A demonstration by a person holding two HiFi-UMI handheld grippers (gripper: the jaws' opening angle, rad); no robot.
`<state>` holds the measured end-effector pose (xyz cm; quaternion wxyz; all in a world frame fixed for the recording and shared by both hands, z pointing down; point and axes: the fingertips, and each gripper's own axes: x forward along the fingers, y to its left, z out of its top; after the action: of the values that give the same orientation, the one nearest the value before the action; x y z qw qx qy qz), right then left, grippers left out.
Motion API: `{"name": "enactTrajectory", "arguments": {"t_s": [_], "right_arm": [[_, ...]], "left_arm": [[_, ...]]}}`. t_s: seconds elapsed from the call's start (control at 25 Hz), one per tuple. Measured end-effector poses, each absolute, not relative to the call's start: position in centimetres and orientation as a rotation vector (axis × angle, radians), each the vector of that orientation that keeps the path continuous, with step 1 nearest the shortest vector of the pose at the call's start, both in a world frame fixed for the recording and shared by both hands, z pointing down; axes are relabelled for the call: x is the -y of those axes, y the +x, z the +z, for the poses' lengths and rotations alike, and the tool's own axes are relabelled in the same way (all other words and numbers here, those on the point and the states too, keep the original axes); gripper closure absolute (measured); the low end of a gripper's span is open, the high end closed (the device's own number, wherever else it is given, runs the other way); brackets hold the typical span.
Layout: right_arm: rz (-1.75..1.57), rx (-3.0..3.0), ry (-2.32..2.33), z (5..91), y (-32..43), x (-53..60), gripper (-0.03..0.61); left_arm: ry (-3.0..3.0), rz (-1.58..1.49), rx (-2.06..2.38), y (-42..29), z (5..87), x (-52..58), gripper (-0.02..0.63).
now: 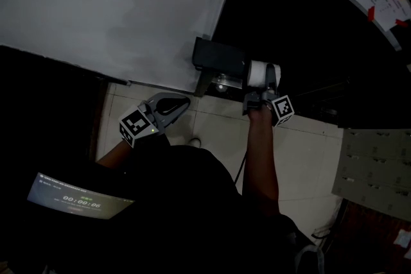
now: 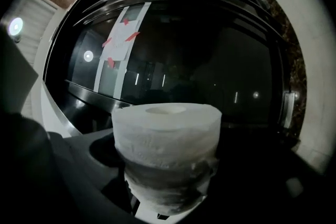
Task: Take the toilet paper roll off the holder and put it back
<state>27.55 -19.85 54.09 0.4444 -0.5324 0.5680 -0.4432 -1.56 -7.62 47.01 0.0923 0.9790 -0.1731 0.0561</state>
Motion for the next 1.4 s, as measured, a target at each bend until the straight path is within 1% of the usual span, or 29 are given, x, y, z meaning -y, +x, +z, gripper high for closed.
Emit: {"name": "enactTrajectory", "arguments": {"t_s": [0.16, 0.76, 1.0, 1.4], "right_arm": [[-1.147, -1.368, -1.298, 56.1, 26.7, 19.9, 0.112], [-1.284, -1.304, -1.19, 58.3, 20.2, 20.7, 0.112], [-1.297, -1.195, -1.155, 59.5, 19.3, 20.7, 0.112], [-1.346, -1.257, -1.122, 59.2, 13.2, 21.2, 0.112]], "left_arm": [[2.903, 0.171, 0.52, -1.7, 47.1, 7.6, 0.609], [2.899, 0.175, 0.535, -2.0, 47.1, 7.6, 0.609], [2.895, 0.175, 0.545, -2.4, 47.4, 7.5, 0.609], [2.888, 0.182, 0.574, -2.7, 47.5, 7.6, 0.609]]}}
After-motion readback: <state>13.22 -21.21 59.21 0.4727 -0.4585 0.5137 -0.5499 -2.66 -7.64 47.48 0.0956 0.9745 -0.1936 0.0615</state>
